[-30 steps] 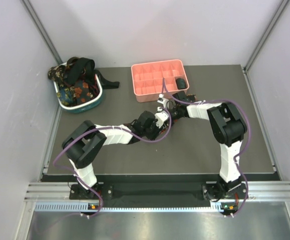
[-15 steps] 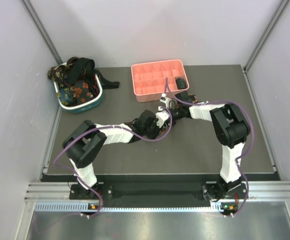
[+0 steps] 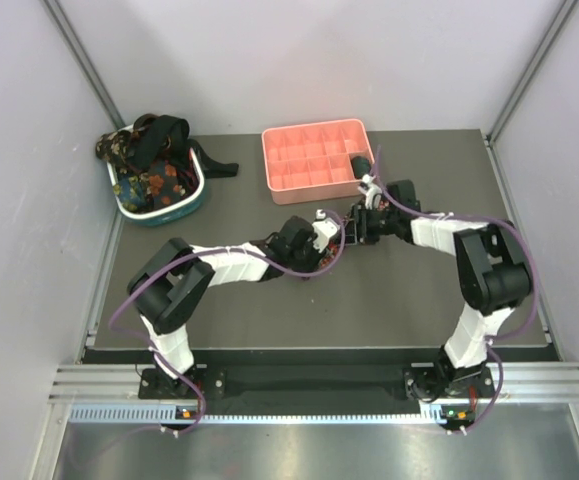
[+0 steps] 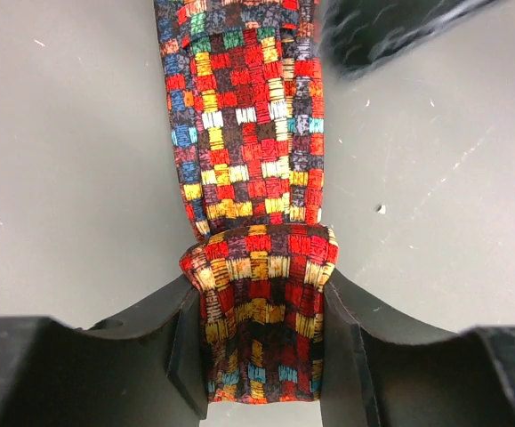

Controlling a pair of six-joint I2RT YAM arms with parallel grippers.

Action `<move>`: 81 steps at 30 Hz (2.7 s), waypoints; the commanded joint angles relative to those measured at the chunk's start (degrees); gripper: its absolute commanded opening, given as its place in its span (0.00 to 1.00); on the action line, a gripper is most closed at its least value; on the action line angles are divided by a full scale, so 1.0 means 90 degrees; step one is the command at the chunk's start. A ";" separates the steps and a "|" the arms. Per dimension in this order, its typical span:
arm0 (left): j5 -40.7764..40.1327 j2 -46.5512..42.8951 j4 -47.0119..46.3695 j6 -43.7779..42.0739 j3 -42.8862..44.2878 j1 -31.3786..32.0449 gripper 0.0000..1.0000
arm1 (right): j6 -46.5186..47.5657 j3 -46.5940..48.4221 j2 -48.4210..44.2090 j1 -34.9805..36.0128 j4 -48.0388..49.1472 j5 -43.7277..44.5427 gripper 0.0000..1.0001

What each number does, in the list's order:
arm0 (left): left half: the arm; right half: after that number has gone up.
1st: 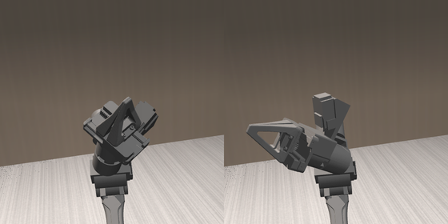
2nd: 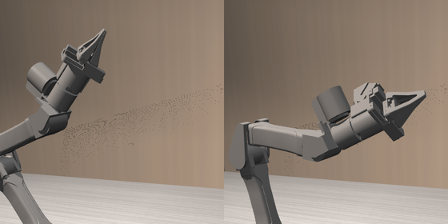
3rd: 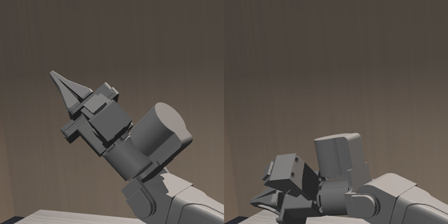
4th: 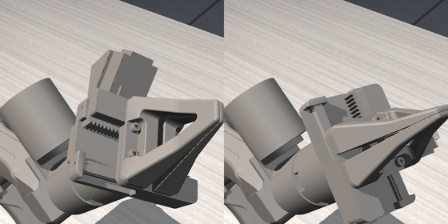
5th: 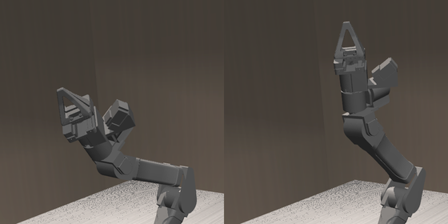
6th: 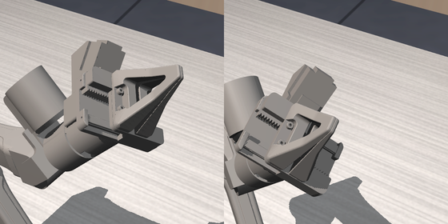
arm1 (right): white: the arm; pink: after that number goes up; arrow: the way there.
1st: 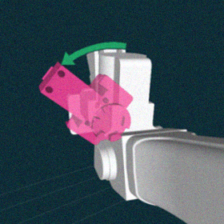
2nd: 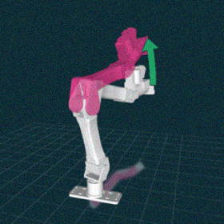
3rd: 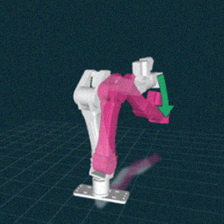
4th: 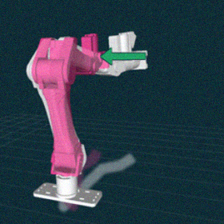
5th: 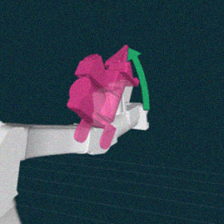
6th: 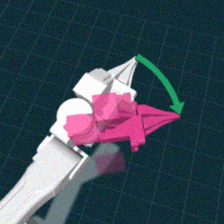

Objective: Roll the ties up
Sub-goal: Roll the tie

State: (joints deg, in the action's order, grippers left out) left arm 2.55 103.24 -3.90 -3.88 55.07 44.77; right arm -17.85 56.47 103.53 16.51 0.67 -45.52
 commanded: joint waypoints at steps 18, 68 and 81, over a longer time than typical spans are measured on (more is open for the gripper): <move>0.0098 0.1370 0.3841 0.0705 0.2006 0.0074 0.44 | 0.0059 -0.3276 -0.4656 0.3349 0.1215 0.6003 0.45; 0.0576 0.2425 0.7161 0.0587 0.4145 0.0142 0.44 | 0.3135 0.2720 0.2325 0.6085 -0.3014 1.1064 0.61; 0.0654 0.2738 0.7455 0.0724 0.4545 0.0181 0.44 | 0.3623 0.2115 0.2111 0.6368 -0.2253 1.2029 0.61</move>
State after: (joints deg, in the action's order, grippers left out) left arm 4.10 124.51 52.14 0.54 97.43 45.23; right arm 13.23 77.97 123.42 73.49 -20.62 59.94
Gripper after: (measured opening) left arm 0.449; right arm 0.605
